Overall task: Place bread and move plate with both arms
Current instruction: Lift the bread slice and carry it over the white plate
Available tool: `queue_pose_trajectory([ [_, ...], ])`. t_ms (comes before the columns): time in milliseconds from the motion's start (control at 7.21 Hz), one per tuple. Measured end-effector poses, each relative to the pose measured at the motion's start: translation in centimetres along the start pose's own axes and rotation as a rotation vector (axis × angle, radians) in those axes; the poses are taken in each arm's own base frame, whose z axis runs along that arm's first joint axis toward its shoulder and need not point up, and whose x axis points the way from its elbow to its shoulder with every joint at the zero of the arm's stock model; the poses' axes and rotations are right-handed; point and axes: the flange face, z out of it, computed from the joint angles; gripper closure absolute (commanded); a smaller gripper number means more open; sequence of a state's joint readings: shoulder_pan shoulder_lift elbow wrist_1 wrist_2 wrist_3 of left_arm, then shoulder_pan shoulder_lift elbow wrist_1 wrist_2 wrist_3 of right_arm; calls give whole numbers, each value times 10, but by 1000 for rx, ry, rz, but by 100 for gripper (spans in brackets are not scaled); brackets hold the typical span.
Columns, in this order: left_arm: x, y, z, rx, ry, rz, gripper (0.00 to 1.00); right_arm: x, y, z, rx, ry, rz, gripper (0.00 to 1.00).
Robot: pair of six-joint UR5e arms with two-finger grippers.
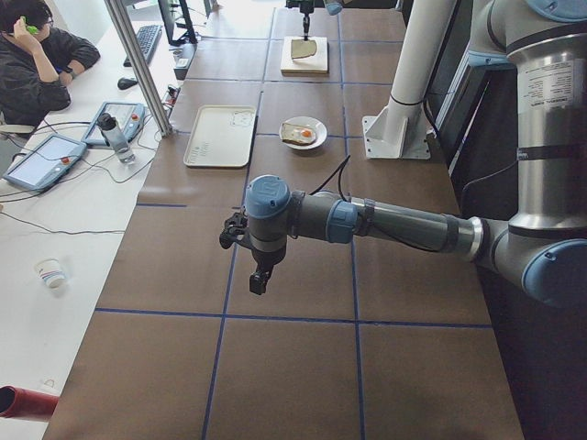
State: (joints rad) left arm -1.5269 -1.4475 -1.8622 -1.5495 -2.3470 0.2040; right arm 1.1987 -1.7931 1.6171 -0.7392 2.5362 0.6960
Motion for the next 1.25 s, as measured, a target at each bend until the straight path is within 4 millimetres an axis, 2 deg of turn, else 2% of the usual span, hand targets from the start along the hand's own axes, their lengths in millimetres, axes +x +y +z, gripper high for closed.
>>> queue_pose_trajectory([
  [139, 0, -1, -1, 3, -1, 2, 0, -35, -19, -14, 1, -25, 9, 100],
  [416, 1, -4, -2, 6, -1, 5, 0, -123, -59, -44, 9, -63, 3, 100],
  [555, 1, -5, -3, 8, -2, 7, 0, -171, -79, -52, 3, -100, -4, 100],
  [694, 2, -7, -4, 10, -2, 9, 0, -227, -97, -48, -14, -138, -3, 100],
  [832, 2, -8, -5, 12, -3, 10, 0, -291, -108, -34, -31, -168, 12, 100],
  [971, 2, -8, -5, 13, -3, 10, 0, -350, -109, -13, -35, -182, 31, 100],
  [1110, 3, -9, -6, 14, -3, 11, 0, -404, -102, 14, -26, -188, 49, 100],
  [1249, 3, -10, -6, 16, -4, 12, 0, -447, -89, 42, -2, -187, 56, 100],
])
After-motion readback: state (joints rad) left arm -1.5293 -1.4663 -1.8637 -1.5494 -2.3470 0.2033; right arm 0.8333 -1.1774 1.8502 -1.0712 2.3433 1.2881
